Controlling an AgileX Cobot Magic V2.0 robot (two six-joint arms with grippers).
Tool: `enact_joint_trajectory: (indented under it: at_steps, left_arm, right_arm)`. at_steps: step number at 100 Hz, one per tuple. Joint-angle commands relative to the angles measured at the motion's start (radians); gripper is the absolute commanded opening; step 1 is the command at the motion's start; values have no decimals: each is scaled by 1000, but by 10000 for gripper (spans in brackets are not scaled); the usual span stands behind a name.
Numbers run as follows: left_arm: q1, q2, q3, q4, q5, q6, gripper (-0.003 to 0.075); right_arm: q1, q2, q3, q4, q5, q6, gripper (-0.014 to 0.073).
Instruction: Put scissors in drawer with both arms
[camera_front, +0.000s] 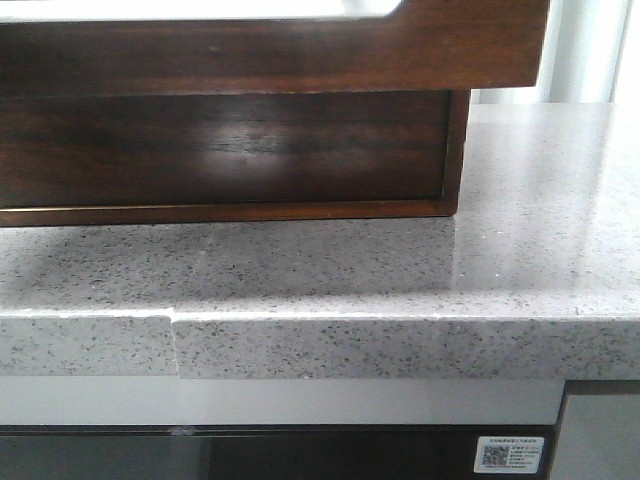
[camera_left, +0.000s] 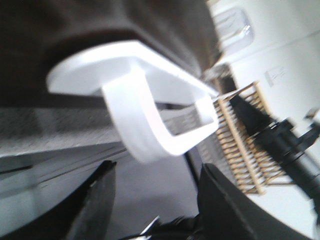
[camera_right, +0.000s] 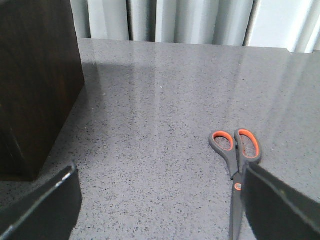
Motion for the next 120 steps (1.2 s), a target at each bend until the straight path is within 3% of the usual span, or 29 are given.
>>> enact_joint_trajectory:
  at_steps: [1,13,38,51,65,90,102,120]
  left_arm:
    - [0,-8,-54,17,38,-21,357]
    - [0,-47,-99,170,-1,-104,357]
    - [0,-238,-276,771,-66,-475,357]
    - [-2,-273,-417,1062,-12,-584,357]
    - [-37,-273,-513,1256,-4,-623,356]
    - [-48,-259,-532,1327,-69,-596,356]
    - [-48,-247,-532,1327,-95,-585,356]
    - [-53,-229,-532,1289,-138,-551,356]
  right_arm:
    - [-5,18,-80,-14,-1,-5,587]
    - [-5,57,-154,-21,110,-5,587]
    - [-19,195,-257,-65,280,39,587]
    - [-86,285,-290,-97,363,59,587]
    - [-203,378,-309,-89,405,60,587]
    - [-366,599,-359,54,468,-34,587]
    - [-400,701,-408,134,475,-113,587]
    - [-403,844,-513,142,504,-152,586]
